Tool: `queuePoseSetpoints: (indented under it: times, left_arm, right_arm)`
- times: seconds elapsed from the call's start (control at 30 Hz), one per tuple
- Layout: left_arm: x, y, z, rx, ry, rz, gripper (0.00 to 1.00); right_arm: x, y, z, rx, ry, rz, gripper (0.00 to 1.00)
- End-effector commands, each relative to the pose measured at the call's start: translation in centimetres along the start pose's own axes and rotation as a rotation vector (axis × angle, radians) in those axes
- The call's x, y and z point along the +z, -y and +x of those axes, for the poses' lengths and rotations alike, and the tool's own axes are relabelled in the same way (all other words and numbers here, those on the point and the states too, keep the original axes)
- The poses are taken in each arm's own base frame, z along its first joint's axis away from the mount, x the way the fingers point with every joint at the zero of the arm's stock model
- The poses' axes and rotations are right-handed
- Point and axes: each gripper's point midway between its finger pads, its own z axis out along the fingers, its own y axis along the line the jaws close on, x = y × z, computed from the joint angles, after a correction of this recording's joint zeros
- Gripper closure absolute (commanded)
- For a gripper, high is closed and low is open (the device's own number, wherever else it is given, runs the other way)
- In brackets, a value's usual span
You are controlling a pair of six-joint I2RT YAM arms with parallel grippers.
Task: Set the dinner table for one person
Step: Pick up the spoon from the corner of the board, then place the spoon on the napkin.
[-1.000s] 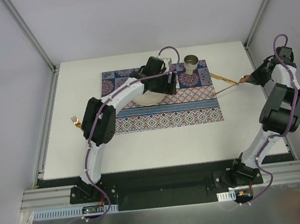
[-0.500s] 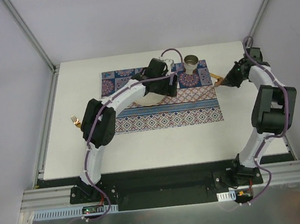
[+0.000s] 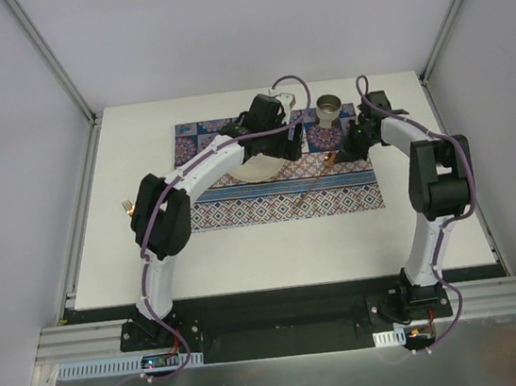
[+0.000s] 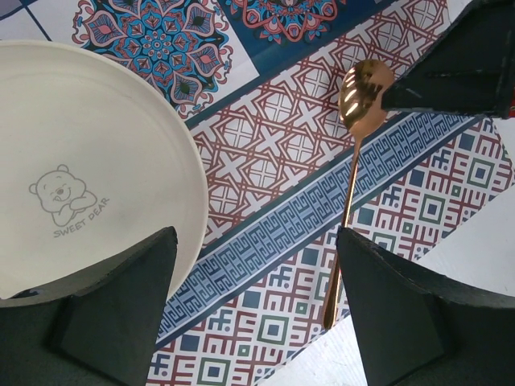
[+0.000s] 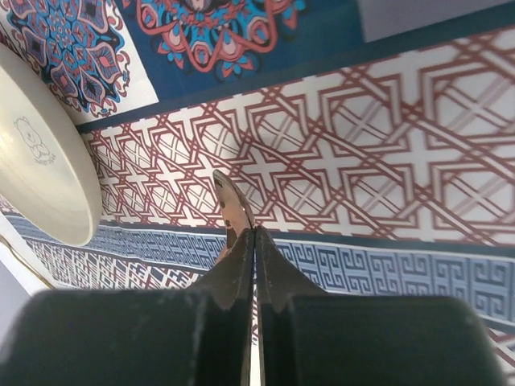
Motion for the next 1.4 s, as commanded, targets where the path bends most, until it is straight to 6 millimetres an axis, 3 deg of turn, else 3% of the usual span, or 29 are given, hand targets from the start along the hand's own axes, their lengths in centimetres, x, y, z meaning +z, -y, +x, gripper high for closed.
queuePoseSetpoints:
  times: [0.0,0.33,0.5,0.7,1.37]
  left_arm:
    - [-2.2,0.5,-2.2,0.032,0.074,-0.009,0.2]
    - [-1.9,0.0,-1.9,0.033,0.067,-0.027,0.2]
    - [-1.7,-0.2,-1.6,0.032,0.061,-0.035,0.2]
    - [-1.5,-0.3,-1.6,0.033,0.061,-0.038,0.2]
    - [-1.2,-0.4,-1.1,0.024,0.049,-0.041,0.21]
  right_arm:
    - [0.1,-3.2,-1.1,-0.077,0.01,-0.065,0.99]
    - [2.7,-4.9,-2.3,-0.159,-0.045,-0.083,0.99]
    - [2.9,-5.6,-3.4,-0.225,-0.081,-0.085,0.99]
    - [2.8,-5.9,-3.8,-0.284,-0.115,-0.094,0.99]
    - [1.9,-6.7,-2.3,-0.46,-0.188,-0.165,0.99]
